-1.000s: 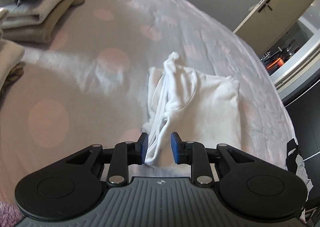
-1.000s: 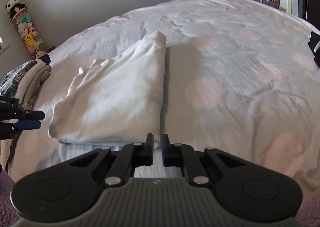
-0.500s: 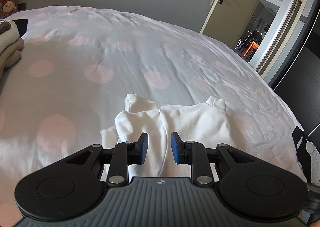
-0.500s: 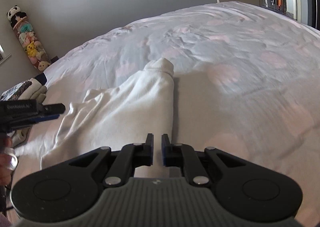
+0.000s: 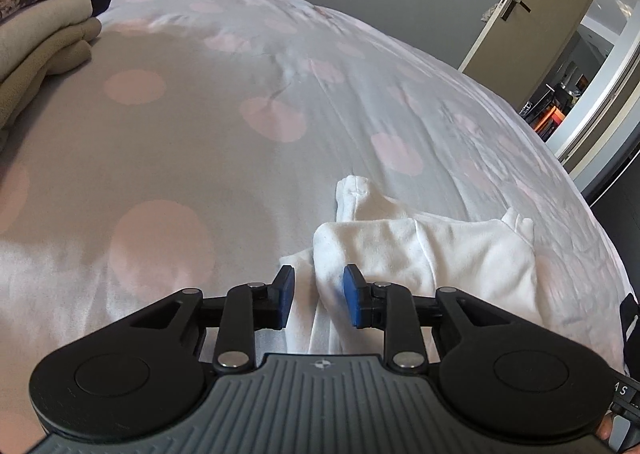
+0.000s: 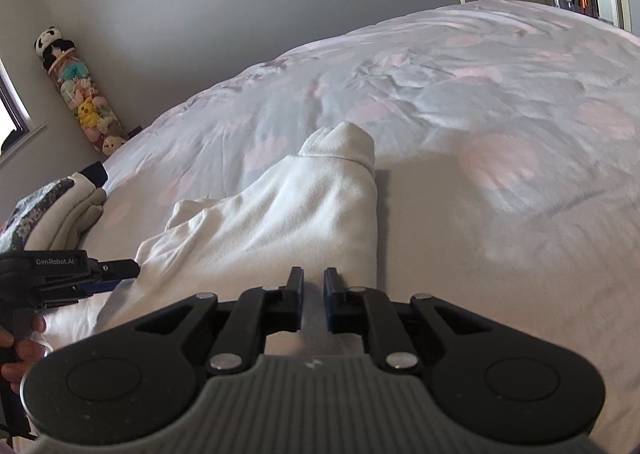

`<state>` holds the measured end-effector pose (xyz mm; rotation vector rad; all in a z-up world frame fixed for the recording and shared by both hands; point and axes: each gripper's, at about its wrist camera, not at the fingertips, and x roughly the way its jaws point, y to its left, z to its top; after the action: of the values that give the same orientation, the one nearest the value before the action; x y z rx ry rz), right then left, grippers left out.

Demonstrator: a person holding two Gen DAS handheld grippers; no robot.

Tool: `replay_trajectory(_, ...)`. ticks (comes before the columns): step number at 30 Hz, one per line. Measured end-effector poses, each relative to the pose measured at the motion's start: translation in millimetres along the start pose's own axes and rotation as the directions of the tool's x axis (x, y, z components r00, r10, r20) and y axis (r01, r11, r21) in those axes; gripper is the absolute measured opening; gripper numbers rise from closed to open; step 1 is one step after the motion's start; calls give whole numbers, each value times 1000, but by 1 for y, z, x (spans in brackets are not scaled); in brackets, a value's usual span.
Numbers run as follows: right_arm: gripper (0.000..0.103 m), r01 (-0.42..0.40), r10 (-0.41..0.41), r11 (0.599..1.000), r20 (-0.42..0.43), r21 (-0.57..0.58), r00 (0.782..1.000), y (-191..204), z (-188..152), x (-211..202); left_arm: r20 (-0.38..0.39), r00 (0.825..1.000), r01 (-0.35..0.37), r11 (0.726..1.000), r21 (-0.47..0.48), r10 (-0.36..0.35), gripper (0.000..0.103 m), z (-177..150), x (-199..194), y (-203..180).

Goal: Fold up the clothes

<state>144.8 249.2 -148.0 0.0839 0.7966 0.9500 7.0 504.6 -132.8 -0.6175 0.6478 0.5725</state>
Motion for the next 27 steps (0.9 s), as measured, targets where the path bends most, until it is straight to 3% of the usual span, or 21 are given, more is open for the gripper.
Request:
replay_trajectory(2, 38, -2, 1, 999, 23, 41, 1000, -5, 3, -4, 30, 1000, -3, 1000, 14, 3, 34, 0, -8, -3)
replay_trajectory(3, 43, -4, 1, 998, 35, 62, 999, -8, 4, -7, 36, 999, -10, 1000, 10, 10, 52, 0, -11, -3)
replay_trajectory(4, 44, -5, 1, 997, 47, 83, 999, -11, 5, -9, 29, 999, -17, 1000, -3, 17, 64, -1, -10, -1)
replay_trajectory(7, 47, -9, 2, 983, 34, 186, 999, -29, 7, -7, -19, 1000, -4, 998, -66, 3, 64, -2, -1, 7)
replay_trajectory(11, 49, -45, 48, 943, -2, 328, 999, -55, 5, 3, -75, 995, 62, 988, -142, -73, 64, -5, 20, 17)
replay_trajectory(20, 50, -126, 139, 931, -13, 342, 990, -65, 3, 30, -85, 980, 170, 978, -117, -181, 64, 4, 43, 22)
replay_trajectory(23, 45, -157, 173, 923, -17, 351, 985, -67, 6, 40, -83, 976, 193, 976, -102, -201, 59, 6, 49, 20)
replay_trajectory(27, 36, -178, 199, 921, -26, 347, 980, -66, 9, 53, -83, 972, 213, 974, -83, -220, 43, 8, 56, 18)
